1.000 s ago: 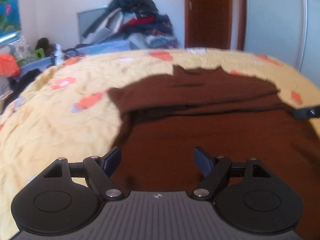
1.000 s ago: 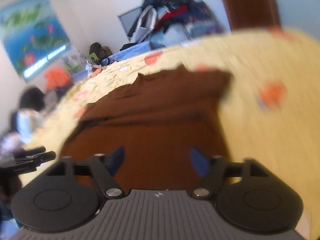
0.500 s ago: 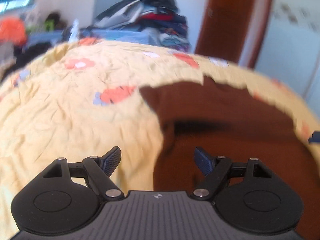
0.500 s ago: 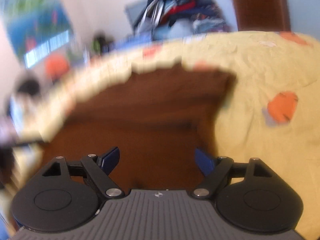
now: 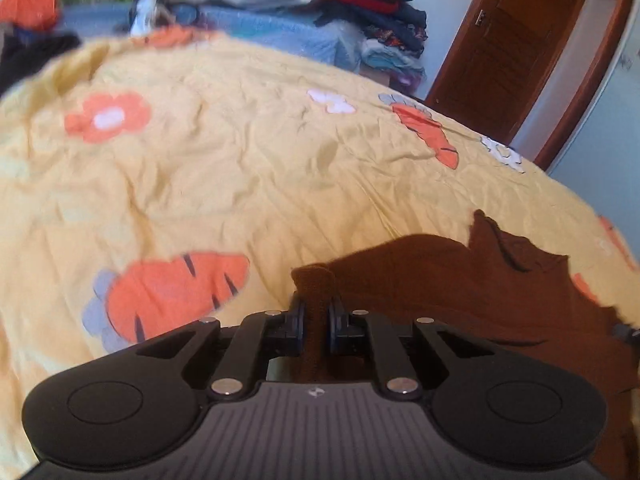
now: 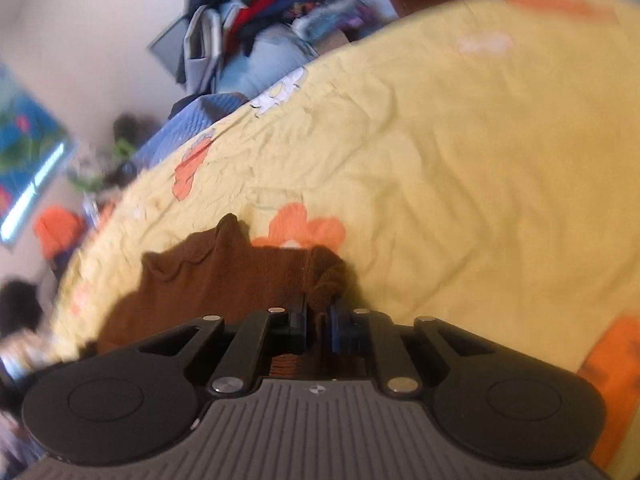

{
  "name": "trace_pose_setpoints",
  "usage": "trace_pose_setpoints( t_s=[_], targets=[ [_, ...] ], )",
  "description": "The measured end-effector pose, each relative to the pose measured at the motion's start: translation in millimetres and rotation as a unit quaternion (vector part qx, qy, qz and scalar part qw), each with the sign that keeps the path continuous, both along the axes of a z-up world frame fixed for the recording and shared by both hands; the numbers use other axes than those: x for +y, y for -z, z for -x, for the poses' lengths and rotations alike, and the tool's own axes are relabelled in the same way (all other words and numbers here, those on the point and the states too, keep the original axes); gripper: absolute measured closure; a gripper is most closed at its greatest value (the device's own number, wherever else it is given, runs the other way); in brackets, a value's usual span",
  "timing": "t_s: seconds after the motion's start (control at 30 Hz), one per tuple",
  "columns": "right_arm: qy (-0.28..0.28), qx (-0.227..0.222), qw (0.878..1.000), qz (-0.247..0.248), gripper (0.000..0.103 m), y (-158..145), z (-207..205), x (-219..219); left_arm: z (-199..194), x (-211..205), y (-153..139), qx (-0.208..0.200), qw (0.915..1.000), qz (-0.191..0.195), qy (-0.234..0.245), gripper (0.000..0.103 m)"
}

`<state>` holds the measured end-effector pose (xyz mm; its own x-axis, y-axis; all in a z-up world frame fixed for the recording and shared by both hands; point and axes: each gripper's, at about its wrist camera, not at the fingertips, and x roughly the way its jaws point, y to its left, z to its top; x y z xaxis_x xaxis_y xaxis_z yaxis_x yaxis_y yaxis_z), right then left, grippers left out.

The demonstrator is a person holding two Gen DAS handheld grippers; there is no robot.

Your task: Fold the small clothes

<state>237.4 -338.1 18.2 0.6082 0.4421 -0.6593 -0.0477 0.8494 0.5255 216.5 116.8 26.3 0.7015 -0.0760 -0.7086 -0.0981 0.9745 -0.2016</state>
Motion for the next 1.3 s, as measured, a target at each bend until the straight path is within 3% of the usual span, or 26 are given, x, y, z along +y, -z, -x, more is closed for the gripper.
trace_pose_setpoints(
  t_s=[0.03,0.13,0.2,0.27,0.37,0.4,0.43,0.47,0.5,0.6,0.63,0.67,0.77,0.87,0.97,1.03,1.13,1.2,1.23,1.27,1.3],
  targets=[
    [0.000,-0.015,1.000,0.001,0.087,-3.4,5.9,-1.9,0.4,-2.6,2.8,-0.003,0.9995,-0.030,-0.005,0.093],
    [0.016,-0.020,0.999,0.039,0.095,7.9,8.5,-9.6,8.7,-7.6,8.1,-0.019,0.9982,-0.057,0.008,0.093],
    [0.023,-0.022,0.999,0.014,0.092,10.8,13.5,-15.0,16.0,-13.0,3.5,-0.025,0.9962,-0.082,0.017,0.090],
    [0.025,-0.020,0.999,0.013,0.064,4.2,17.2,-15.2,28.8,-14.7,-5.4,-0.040,0.9943,-0.098,0.010,0.086],
    [0.040,-0.075,0.996,0.035,0.050,-25.8,35.7,-8.8,57.3,-19.5,-27.6,-0.099,0.9917,-0.082,0.000,0.081],
    [0.028,-0.094,0.995,0.028,0.047,-35.7,42.8,-2.2,62.2,-26.2,-33.0,-0.111,0.9912,-0.071,0.010,0.068],
    [0.011,-0.100,0.995,0.021,0.034,-43.2,47.4,7.6,62.5,-38.4,-35.6,-0.109,0.9916,-0.062,0.028,0.042],
    [-0.013,-0.099,0.995,0.019,0.013,-45.1,49.1,22.4,59.8,-50.2,-34.6,-0.103,0.9920,-0.056,0.046,0.030],
    [-0.037,-0.093,0.995,0.027,0.005,-43.7,47.9,40.2,55.5,-66.5,-30.2,-0.098,0.9913,-0.056,0.067,0.023],
    [-0.084,-0.073,0.988,0.103,0.012,-21.2,38.9,92.9,36.8,-101.8,-3.6,-0.053,0.9882,-0.099,0.104,0.023],
    [-0.089,-0.064,0.985,0.132,0.010,-10.2,36.3,103.5,32.8,-105.3,10.6,-0.042,0.9867,-0.119,0.103,0.017],
    [-0.093,-0.088,0.979,0.161,0.008,-3.2,40.8,109.6,36.4,-105.1,16.0,-0.063,0.9831,-0.134,0.107,0.015],
    [-0.118,-0.135,0.960,0.215,0.009,7.6,61.9,110.7,30.9,-88.2,22.2,-0.059,0.9862,-0.100,0.118,0.009],
    [-0.115,-0.130,0.963,0.205,0.003,3.1,59.7,107.0,25.3,-94.4,22.1,-0.054,0.9843,-0.120,0.118,0.004],
    [-0.113,-0.124,0.958,0.233,0.007,-6.0,64.0,114.9,47.0,-102.1,6.6,-0.050,0.9825,-0.145,0.105,0.006],
    [-0.086,-0.114,0.965,0.221,0.007,-20.7,83.0,114.6,81.6,-106.0,-7.3,-0.069,0.9818,-0.123,0.128,0.005],
    [-0.120,-0.132,0.969,0.172,0.000,-27.3,118.1,118.5,112.0,-113.4,-3.6,-0.059,0.9810,-0.091,0.161,0.005],
    [-0.142,-0.103,0.962,0.210,0.000,-12.3,125.1,129.1,113.4,-115.9,17.4,-0.022,0.9801,-0.105,0.167,0.003],
    [-0.146,-0.108,0.955,0.233,0.000,-3.5,130.7,130.8,120.0,-111.8,24.0,-0.047,0.9780,-0.116,0.167,0.000],
    [-0.151,-0.128,0.952,0.231,0.000,-0.5,137.5,126.7,120.1,-105.2,25.1,-0.048,0.9789,-0.107,0.167,0.000],
    [-0.143,-0.123,0.959,0.212,0.000,-1.9,136.8,117.8,118.0,-98.0,22.8,-0.040,0.9820,-0.107,0.150,0.000]
  ],
)
